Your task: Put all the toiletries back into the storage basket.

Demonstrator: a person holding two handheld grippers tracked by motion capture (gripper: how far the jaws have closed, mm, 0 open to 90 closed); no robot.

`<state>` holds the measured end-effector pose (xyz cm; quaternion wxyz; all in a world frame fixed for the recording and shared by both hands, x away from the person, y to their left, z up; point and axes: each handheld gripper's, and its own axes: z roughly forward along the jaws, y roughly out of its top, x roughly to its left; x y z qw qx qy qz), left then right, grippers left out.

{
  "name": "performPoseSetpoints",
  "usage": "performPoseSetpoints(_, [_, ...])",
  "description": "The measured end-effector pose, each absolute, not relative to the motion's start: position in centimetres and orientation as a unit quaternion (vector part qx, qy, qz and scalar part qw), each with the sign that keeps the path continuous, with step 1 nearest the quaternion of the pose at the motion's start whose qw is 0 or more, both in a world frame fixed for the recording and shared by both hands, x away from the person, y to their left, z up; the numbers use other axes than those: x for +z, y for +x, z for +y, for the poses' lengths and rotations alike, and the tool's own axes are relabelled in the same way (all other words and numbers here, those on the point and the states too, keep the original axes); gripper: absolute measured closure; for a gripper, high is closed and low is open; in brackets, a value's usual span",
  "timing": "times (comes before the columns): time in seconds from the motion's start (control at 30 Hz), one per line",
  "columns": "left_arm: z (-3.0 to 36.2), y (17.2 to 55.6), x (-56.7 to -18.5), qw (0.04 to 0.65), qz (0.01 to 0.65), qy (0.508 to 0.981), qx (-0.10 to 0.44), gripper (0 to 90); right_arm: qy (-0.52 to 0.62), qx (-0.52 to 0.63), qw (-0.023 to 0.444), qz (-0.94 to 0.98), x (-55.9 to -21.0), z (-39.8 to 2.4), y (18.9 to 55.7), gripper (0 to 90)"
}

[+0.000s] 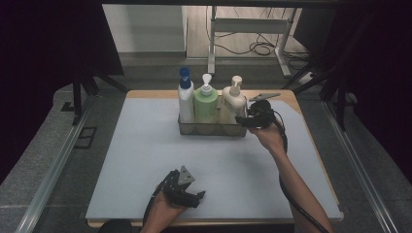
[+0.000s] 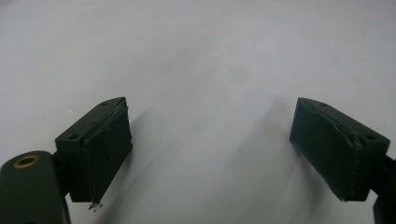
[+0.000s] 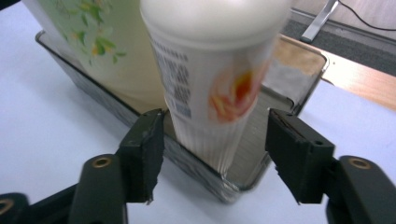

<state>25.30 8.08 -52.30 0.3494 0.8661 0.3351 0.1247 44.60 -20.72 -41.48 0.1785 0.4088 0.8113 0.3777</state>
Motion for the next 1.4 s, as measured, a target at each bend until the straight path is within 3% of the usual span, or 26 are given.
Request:
performPoseSetpoints(0.37, [8.1, 25.3, -52.3, 0.349, 0.335, 0.866, 0.124, 12.4, 0.434, 0.364, 0.176, 0.805, -42.0, -23.2, 44.4, 59.8])
performPoseSetpoints(0.57, [8.1, 25.3, -52.3, 0.348, 0.335, 0.867, 0.124, 12.4, 0.440, 0.362, 0.181, 0.802, -42.4, -23.2, 45.2, 75.8])
performPoseSetpoints(0.8, [8.1, 25.3, -52.3, 0.348, 0.336, 0.866, 0.124, 12.4, 0.447, 0.367, 0.177, 0.797, -43.0, -22.8, 46.2, 86.7])
performPoseSetpoints(1.4, [8.1, 25.3, -52.3, 0.348, 0.336, 0.866, 0.124, 12.4, 0.463, 0.355, 0.162, 0.795, -43.9, -21.5, 48.4, 89.8])
